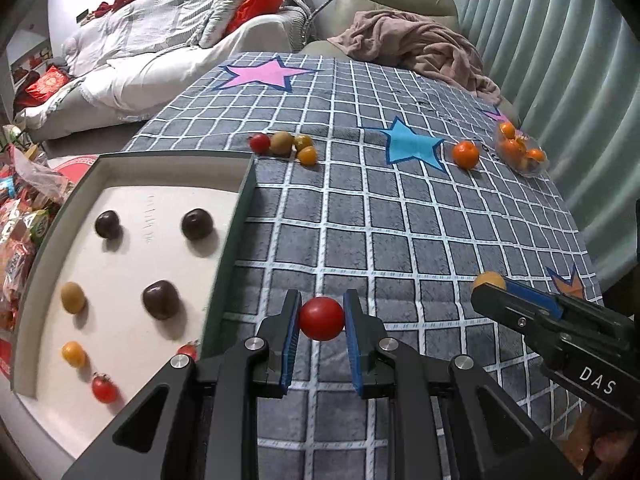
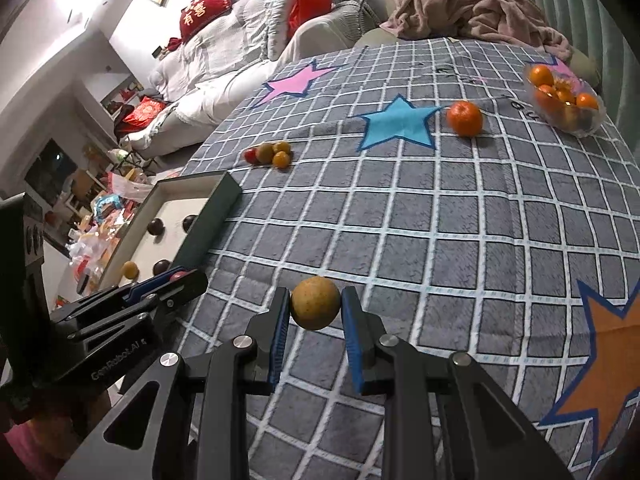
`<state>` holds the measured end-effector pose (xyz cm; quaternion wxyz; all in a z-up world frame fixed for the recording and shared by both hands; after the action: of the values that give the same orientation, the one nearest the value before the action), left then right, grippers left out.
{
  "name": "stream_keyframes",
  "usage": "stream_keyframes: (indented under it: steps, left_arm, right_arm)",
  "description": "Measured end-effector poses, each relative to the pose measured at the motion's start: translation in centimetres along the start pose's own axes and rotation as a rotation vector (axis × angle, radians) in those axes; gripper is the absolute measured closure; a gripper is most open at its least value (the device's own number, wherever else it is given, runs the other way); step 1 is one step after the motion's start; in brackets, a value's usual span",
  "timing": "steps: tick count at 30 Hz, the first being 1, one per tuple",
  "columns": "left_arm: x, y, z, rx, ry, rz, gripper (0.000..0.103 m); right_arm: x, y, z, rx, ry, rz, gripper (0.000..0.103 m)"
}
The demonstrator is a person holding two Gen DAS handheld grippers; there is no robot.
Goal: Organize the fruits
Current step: 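Carry the tomato and kiwi over the white tray with both grippers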
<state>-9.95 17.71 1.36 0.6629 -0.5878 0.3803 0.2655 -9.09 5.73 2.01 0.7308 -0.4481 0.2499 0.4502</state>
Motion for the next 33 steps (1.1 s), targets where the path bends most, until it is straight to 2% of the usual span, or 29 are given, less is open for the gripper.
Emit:
stream_keyframes:
  steps: [8, 20, 26, 33]
  left_arm:
    - [-2.1, 1.0, 3.5, -0.048, -0.021, -0.036, 0.08]
    - [-2.7, 2.0, 14.0, -0.134, -0.162, -0.014, 0.08]
    - [-1.3, 1.1, 16.7, -0.125, -0.187, 0.022, 0.08]
    - [2.0, 0.9, 16.3, -0.095, -0.181, 0.079, 0.08]
  right_arm:
    - [-0.1, 0.4, 4.2, -0.086, -0.008, 0.008, 0.075]
    - [2.0, -2.2, 13.6, -0.232, -0.066, 0.048, 0.075]
    - [5.9, -3.6, 18.1, -0.299, -0.073, 0.105, 0.075]
    - [12.0, -3.3, 19.5, -0.318, -0.028, 0.175, 0.075]
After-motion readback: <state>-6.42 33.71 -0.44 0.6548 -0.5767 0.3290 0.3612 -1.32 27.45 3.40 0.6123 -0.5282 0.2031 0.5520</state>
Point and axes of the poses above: each gripper's, at about its wrist camera, not at the fingertips, and x roughly the way its jaws point, z to its left, y to its underside, the point moved 5 cm from there along x, roughly the way its jaws point, and after that the axes turned 14 degrees about x, right-handed, at the moved point
